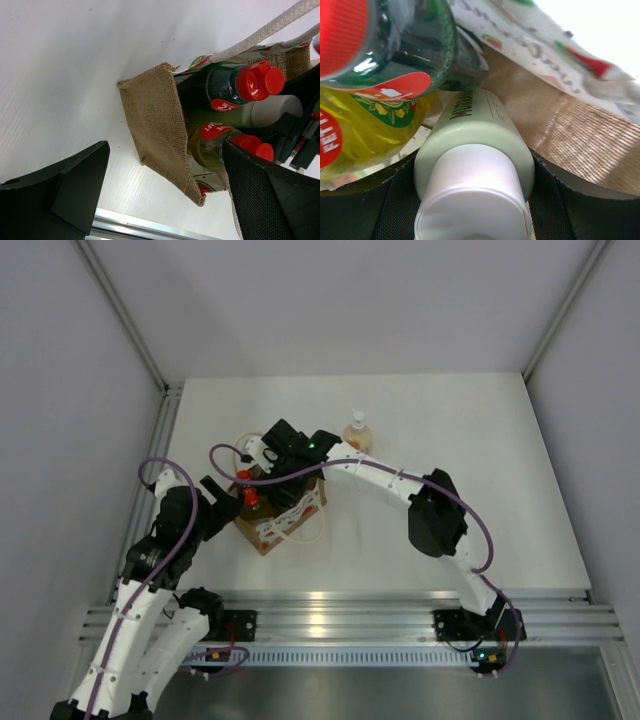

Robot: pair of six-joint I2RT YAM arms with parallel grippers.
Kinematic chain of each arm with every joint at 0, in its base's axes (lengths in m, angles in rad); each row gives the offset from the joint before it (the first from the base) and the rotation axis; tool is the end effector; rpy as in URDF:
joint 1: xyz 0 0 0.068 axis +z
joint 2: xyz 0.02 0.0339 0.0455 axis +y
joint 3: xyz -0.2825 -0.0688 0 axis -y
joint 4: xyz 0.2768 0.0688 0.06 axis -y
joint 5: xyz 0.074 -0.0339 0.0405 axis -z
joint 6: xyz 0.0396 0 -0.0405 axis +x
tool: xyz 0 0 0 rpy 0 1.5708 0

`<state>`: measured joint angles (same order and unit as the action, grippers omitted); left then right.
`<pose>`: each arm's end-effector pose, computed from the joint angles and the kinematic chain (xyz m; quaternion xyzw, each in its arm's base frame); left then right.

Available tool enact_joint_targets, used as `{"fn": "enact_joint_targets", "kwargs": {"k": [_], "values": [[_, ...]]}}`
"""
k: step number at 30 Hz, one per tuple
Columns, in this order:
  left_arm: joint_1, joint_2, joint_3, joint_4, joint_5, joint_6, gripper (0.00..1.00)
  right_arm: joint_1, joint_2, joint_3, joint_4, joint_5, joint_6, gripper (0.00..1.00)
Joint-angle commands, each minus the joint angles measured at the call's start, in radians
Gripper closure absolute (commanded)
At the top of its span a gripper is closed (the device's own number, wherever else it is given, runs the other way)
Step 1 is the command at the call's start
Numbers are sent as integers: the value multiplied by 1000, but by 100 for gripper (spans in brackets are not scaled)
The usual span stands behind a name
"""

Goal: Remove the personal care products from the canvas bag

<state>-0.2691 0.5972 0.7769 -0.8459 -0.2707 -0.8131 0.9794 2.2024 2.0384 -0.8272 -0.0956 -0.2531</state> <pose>0.1341 -0.0260 0.3116 -0.2962 0.8426 -0.1190 0.4337 0.2934 0.4436 0.2606 -0.5644 0.7732 0.1442 0.2506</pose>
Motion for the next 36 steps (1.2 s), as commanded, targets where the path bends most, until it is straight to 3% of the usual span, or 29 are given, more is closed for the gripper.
{"fn": "enact_joint_targets", "kwargs": {"k": [1,25,32,36], "values": [[-2,-16,-4,19,-12,2,2,-5,-110,112,10,31,-18,100],[-2,-10,-4,19,-10,0,2,-82,-392,219,11,92,-12,100],[-2,-10,-2,19,-7,0,2,-171,-460,233,11,278,0,100],[-1,-11,-1,19,-5,0,2,-290,-484,178,23,381,44,100]]}}
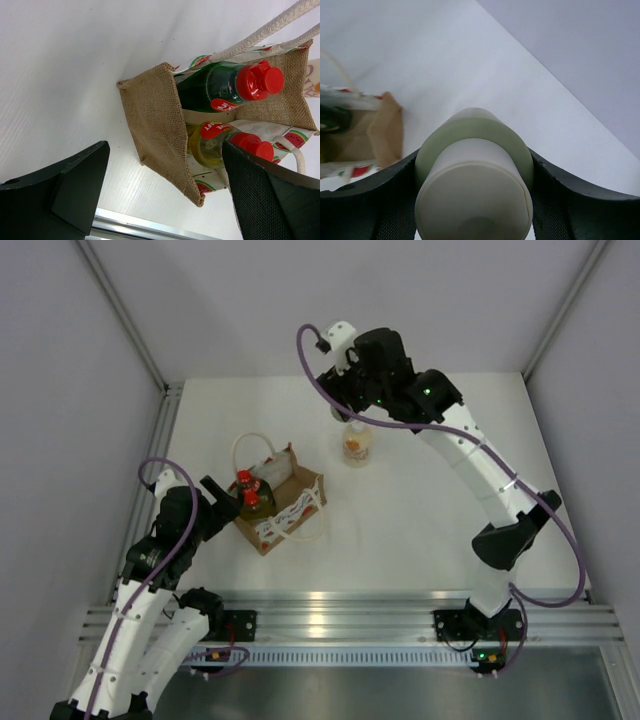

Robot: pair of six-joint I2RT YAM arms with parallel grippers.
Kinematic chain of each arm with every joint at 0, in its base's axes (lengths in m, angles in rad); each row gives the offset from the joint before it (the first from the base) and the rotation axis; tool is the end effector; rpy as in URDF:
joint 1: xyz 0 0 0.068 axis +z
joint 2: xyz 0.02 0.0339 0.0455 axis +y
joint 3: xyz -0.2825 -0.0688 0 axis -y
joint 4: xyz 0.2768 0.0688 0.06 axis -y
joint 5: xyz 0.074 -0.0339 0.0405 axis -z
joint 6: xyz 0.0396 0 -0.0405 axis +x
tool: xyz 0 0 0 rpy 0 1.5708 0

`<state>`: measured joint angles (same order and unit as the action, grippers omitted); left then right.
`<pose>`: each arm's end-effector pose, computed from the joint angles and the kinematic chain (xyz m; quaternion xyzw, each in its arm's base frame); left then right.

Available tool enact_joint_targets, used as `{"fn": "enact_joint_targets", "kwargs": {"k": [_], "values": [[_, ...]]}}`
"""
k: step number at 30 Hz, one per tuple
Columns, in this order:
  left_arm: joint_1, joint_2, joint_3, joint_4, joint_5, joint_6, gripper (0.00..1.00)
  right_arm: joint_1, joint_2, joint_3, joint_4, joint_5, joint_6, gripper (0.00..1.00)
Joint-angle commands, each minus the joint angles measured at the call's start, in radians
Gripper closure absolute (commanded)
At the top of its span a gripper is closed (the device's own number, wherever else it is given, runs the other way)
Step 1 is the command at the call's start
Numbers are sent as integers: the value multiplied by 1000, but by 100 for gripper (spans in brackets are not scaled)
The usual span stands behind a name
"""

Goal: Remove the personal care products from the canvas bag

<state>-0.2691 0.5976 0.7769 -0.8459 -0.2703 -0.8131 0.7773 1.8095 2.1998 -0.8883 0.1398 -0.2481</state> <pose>0.1342 -0.0260 0.3115 -0.2962 0.8427 -0.1191 0.4335 0.3028 0.2902 0.4947 -0.3895 0.7647 0.0754 0.5078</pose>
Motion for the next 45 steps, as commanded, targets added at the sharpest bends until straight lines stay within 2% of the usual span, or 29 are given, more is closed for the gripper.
{"fn": "enact_joint_targets", "kwargs": {"k": [1,8,15,24,36,41,45], "values": [[-2,-10,1,21,-6,0,2,-116,-95,6,89,149,50,100],[-2,-10,-1,19,-6,2,2,-353,-118,-146,181,78,133,100],[-2,-15,-1,21,-4,2,2,-496,-107,-357,324,-40,208,100],[-2,-15,-4,19,-3,2,2,-533,-70,-552,532,-86,230,100],[-2,-24,-8,19,-1,3,2,-538,37,-614,641,-126,288,100],[-2,-25,-7,19,8,8,2,-538,66,-612,647,-111,288,92],[-2,-30,-7,21,8,6,2,-539,74,-640,666,-123,285,80]]}}
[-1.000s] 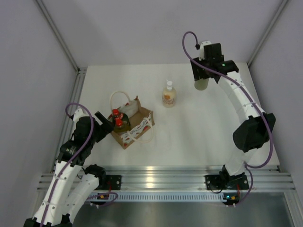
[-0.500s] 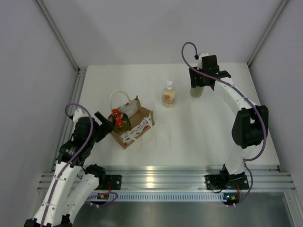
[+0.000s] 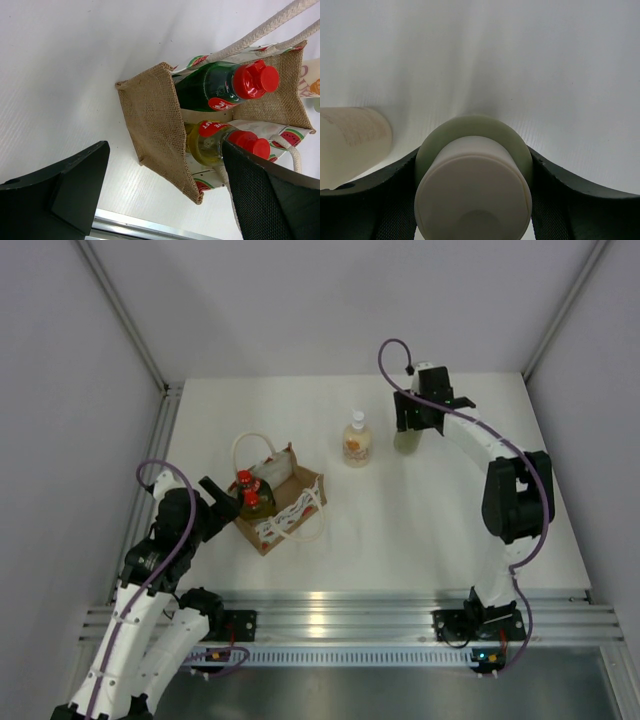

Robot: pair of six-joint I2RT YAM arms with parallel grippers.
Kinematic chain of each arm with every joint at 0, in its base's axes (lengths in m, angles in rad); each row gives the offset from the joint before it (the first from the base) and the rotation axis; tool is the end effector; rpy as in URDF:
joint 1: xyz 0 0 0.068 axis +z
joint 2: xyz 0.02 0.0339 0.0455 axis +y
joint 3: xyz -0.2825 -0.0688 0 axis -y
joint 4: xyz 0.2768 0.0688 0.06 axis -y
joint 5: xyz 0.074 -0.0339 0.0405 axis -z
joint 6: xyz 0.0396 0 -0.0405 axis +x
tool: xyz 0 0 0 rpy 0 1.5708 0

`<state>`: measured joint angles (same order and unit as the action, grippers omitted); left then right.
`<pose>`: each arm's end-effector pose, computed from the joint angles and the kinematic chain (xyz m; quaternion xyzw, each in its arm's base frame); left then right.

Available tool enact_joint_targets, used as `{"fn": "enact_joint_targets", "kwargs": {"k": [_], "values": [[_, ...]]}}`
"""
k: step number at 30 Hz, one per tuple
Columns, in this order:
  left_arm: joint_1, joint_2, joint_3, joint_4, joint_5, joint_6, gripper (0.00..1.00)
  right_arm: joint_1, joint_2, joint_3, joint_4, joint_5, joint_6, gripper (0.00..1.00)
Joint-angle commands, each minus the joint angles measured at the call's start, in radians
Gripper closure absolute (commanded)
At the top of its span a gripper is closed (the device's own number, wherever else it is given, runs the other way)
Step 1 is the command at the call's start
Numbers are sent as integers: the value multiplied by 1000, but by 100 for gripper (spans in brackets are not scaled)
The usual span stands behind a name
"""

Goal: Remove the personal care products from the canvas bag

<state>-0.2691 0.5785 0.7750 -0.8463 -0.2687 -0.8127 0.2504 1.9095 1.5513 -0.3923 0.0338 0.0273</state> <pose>0.1306 -0.0251 0.3130 -0.2957 0.8392 -0.1239 0.4393 0.4626 0.1169 0.2616 -0.0954 0.9120 0.0398 0.3970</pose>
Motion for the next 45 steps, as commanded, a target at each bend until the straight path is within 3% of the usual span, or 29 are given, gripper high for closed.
{"fn": "enact_joint_targets", "kwargs": {"k": [1,8,11,15,19,23,29,34,35,36,39,41,45], "values": [[-2,-9,-5,20,6,6,2,-11,-26,3,173,-17,10,76],[-2,-9,0,21,20,12,2,-10,-38,-51,208,-17,6,57],[-2,-11,-2,19,22,10,2,-7,-52,-62,211,-18,2,41],[-1,-11,-2,19,26,10,2,0,-81,-69,210,-21,-1,32],[-2,-12,-3,19,29,9,2,3,-115,-74,210,-29,-3,11],[-2,-12,-3,19,31,4,2,18,-165,-76,187,-29,-1,1],[-2,-16,-6,19,20,-14,2,123,-260,-80,132,-6,-1,1],[-1,-11,-6,20,-10,-34,2,354,-381,-184,226,340,32,1],[-2,-11,-6,19,-17,-40,2,392,-397,-219,236,319,107,0],[-2,-9,-8,21,-21,-42,2,395,-409,-250,265,120,114,1],[-2,-5,-6,19,-38,-48,2,404,-428,-310,368,-213,172,1],[-1,-3,0,19,-44,-48,2,460,-422,-306,369,-287,151,0],[-2,-5,10,19,-63,-39,2,624,-426,-321,389,-279,50,0]]}}
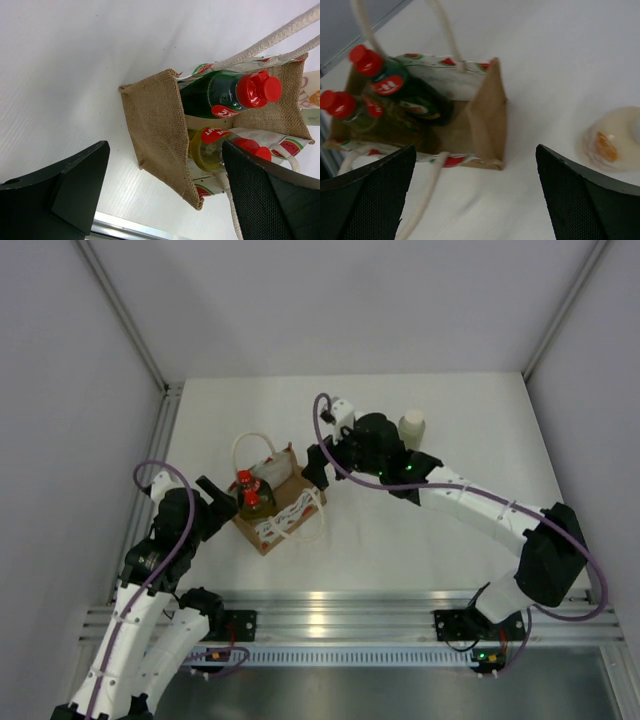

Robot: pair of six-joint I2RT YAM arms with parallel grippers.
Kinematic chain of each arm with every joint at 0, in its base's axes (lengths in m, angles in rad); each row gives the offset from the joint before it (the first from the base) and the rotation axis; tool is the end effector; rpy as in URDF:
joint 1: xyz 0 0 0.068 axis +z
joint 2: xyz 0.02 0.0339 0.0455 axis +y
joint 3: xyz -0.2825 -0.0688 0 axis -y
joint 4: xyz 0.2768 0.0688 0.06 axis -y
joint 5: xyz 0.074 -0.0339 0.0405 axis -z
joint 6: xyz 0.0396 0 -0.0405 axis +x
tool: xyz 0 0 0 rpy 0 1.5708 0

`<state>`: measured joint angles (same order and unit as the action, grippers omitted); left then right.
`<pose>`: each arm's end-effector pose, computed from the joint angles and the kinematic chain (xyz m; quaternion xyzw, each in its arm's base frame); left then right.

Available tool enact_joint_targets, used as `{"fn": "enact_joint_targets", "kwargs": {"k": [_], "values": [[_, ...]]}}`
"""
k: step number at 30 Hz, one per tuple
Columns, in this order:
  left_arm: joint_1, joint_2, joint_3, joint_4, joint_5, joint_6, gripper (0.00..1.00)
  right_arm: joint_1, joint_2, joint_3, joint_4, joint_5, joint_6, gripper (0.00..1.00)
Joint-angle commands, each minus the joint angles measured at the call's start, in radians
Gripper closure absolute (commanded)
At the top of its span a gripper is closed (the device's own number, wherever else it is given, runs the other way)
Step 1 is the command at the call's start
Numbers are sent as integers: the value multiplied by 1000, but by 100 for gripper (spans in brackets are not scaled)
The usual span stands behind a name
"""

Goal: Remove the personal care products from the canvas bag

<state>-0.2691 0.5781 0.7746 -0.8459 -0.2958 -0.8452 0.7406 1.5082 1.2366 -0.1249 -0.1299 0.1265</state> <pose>0.1306 -0.0240 0.3131 -0.3145 0.8309 -0.1205 0.4430 0.2841 0.2666 0.3352 -0.2854 0.7810 0.2813 0.4790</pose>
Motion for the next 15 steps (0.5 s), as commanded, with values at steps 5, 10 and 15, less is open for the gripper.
{"fn": "enact_joint_targets", "kwargs": {"k": [5,10,15], "values": [[-2,2,55,21,-46,47,2,304,-14,-91,318,1,-177,1],[-2,-17,106,13,-69,93,2,338,78,-59,436,18,-174,1],[-2,-21,127,7,-68,133,2,350,150,-14,449,-51,-194,18]]}}
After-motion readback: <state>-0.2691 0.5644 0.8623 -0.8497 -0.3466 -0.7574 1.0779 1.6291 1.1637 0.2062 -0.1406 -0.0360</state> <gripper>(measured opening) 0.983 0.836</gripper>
